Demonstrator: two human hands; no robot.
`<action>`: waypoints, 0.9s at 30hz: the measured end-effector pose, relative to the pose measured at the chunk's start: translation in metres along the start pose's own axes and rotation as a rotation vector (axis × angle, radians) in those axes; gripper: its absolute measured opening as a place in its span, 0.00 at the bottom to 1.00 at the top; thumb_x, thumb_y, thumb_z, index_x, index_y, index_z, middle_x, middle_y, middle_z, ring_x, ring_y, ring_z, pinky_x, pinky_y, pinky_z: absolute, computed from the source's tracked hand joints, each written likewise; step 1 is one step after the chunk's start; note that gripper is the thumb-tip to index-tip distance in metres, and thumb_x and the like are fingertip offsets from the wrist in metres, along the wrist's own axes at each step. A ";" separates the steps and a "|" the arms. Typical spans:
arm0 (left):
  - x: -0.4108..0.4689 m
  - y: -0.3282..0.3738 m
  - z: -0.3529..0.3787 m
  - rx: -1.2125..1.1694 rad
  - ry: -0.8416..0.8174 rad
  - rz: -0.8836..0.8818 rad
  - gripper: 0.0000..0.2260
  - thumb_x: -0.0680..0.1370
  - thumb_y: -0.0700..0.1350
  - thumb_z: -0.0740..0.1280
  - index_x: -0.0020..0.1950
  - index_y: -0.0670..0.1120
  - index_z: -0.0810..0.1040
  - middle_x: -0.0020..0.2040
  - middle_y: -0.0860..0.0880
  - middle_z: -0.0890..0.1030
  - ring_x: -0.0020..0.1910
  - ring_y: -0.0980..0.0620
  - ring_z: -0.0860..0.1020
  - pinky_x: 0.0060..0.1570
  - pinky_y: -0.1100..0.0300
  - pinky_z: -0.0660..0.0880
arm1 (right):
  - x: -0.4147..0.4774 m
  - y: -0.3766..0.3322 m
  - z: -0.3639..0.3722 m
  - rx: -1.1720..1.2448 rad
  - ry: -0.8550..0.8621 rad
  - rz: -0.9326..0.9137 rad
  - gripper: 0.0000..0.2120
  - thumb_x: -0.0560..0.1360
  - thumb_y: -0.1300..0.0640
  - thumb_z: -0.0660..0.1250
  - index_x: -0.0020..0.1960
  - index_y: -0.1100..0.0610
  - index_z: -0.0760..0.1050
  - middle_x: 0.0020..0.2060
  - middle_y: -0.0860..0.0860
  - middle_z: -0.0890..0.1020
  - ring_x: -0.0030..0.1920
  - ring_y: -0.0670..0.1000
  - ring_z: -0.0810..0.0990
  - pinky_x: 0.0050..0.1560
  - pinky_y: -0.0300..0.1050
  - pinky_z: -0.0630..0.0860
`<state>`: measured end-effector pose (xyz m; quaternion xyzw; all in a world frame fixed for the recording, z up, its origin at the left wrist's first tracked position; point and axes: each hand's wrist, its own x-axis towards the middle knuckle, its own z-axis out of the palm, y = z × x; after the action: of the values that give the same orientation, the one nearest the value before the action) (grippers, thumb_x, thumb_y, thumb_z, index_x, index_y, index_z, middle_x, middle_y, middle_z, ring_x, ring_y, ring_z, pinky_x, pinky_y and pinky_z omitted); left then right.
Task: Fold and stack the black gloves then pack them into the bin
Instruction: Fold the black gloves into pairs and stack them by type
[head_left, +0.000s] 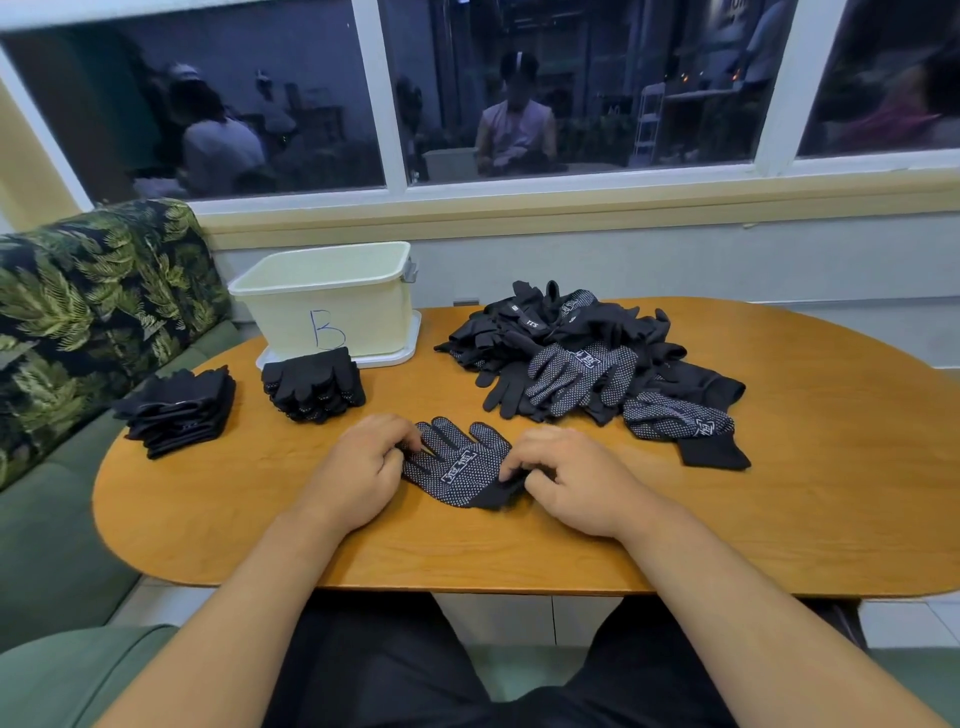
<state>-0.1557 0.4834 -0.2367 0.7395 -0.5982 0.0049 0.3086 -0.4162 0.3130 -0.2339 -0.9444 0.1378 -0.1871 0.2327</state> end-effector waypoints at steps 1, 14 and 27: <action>0.002 0.003 0.002 0.017 0.039 -0.011 0.13 0.76 0.42 0.57 0.51 0.53 0.80 0.51 0.58 0.79 0.55 0.57 0.74 0.59 0.48 0.75 | 0.000 0.000 0.000 0.032 0.013 0.002 0.15 0.78 0.56 0.61 0.55 0.41 0.82 0.51 0.38 0.80 0.55 0.43 0.78 0.60 0.51 0.76; 0.016 0.045 0.027 0.242 -0.210 -0.127 0.29 0.82 0.68 0.59 0.78 0.55 0.70 0.75 0.57 0.72 0.74 0.54 0.69 0.73 0.49 0.68 | 0.003 -0.006 0.007 -0.223 -0.040 0.042 0.20 0.81 0.34 0.64 0.70 0.37 0.79 0.70 0.34 0.76 0.71 0.41 0.67 0.69 0.47 0.64; 0.046 0.093 0.077 0.335 -0.334 -0.383 0.40 0.83 0.71 0.44 0.88 0.47 0.46 0.88 0.44 0.44 0.86 0.42 0.41 0.83 0.40 0.42 | 0.005 0.010 0.001 -0.043 0.408 0.361 0.13 0.77 0.63 0.64 0.52 0.47 0.83 0.52 0.41 0.81 0.56 0.48 0.75 0.57 0.54 0.77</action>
<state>-0.2530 0.3983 -0.2391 0.8701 -0.4812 -0.0765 0.0748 -0.4128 0.3029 -0.2378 -0.8520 0.3520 -0.3258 0.2097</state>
